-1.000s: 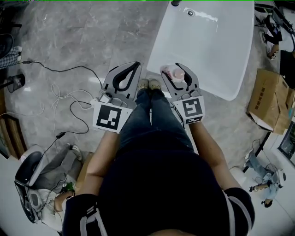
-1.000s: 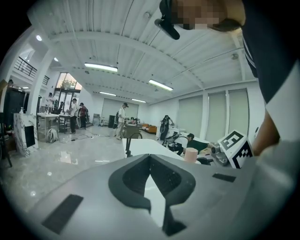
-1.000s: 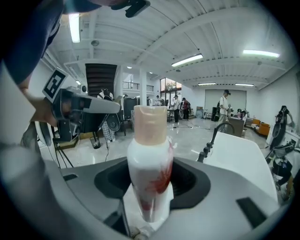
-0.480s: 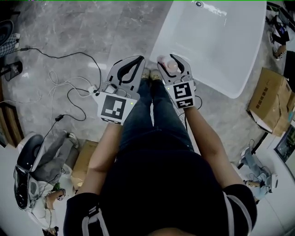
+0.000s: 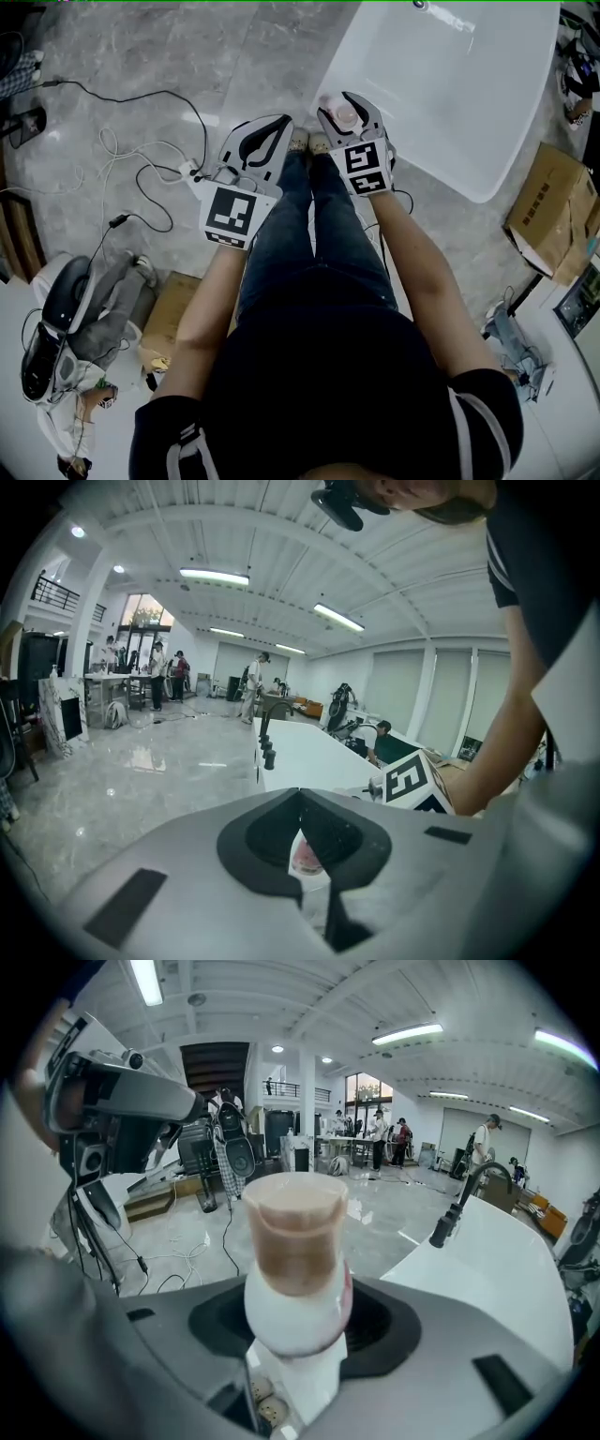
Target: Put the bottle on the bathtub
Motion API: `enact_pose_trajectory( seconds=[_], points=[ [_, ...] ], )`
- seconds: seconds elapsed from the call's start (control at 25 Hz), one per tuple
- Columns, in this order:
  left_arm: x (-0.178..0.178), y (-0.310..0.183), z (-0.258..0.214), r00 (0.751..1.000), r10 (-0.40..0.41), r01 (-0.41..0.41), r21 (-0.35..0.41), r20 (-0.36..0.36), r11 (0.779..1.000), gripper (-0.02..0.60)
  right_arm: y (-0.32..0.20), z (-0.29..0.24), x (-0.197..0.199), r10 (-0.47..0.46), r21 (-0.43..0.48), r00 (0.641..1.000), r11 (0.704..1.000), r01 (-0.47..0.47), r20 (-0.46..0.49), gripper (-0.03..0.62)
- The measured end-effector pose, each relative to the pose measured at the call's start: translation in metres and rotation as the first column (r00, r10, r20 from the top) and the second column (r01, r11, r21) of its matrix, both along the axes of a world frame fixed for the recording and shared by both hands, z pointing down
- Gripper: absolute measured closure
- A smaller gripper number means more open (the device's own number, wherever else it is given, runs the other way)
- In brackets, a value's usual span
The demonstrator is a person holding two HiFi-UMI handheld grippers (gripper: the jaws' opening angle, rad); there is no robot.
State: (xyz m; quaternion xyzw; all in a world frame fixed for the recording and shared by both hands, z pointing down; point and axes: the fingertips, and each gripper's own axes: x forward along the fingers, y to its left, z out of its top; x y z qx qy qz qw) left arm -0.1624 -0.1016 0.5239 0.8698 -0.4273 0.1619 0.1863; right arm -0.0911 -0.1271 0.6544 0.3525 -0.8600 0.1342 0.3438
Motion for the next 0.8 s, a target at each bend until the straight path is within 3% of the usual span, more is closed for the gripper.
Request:
enact_pose_trajectory(
  seconds=[0.8],
  points=[
    [0.013, 0.013, 0.019, 1.000, 0.016, -0.016, -0.073, -0.001, 0.997, 0.557, -0.016, 0.032, -0.001, -0.021, -0.027, 1.000, 0.999, 0.021, 0.005, 0.356]
  ],
)
